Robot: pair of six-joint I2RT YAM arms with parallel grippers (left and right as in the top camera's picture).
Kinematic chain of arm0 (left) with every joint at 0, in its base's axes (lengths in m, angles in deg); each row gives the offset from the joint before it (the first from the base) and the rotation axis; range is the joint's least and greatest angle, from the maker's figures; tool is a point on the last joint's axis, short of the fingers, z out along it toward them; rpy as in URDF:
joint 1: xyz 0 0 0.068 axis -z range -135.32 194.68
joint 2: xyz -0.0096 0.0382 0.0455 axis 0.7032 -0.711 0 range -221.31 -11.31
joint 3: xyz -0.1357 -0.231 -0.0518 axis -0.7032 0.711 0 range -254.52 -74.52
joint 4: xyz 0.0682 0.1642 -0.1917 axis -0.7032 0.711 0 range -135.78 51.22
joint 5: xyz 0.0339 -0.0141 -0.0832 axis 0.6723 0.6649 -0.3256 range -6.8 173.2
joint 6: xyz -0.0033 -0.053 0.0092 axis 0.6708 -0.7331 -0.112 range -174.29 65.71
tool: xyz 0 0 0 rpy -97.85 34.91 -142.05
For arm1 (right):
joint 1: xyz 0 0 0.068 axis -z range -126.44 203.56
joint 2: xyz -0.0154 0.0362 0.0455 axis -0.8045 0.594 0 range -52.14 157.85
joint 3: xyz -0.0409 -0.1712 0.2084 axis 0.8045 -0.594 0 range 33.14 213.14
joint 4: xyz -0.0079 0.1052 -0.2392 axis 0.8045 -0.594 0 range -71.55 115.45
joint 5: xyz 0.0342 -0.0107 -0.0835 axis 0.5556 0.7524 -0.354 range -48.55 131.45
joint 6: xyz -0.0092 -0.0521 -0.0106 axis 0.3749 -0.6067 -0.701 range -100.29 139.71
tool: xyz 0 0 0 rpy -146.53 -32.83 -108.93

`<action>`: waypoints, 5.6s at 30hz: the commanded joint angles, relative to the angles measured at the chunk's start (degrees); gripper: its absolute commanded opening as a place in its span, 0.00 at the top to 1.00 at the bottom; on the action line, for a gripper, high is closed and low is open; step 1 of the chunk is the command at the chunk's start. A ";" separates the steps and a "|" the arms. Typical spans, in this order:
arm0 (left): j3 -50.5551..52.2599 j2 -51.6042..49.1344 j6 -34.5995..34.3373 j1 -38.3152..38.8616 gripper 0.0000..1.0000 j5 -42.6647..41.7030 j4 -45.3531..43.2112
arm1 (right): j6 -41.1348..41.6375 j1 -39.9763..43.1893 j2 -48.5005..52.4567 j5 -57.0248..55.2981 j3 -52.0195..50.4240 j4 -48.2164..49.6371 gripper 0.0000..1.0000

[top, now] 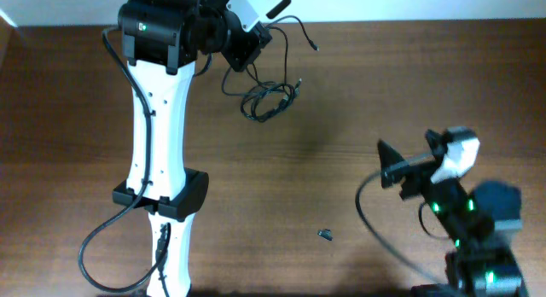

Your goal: Untangle cables

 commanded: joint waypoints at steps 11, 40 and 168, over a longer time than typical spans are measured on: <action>-0.98 2.05 -12.52 0.02 1.00 -9.01 -5.60 | 13.97 -0.26 32.70 33.62 12.90 6.38 0.01; -0.87 2.05 -63.87 0.02 1.00 9.64 -22.69 | 22.62 -0.31 37.20 38.49 12.87 12.72 0.00; 56.81 1.70 -16.87 0.33 0.01 37.31 -20.90 | 22.64 -0.31 42.29 8.44 12.76 -3.43 0.01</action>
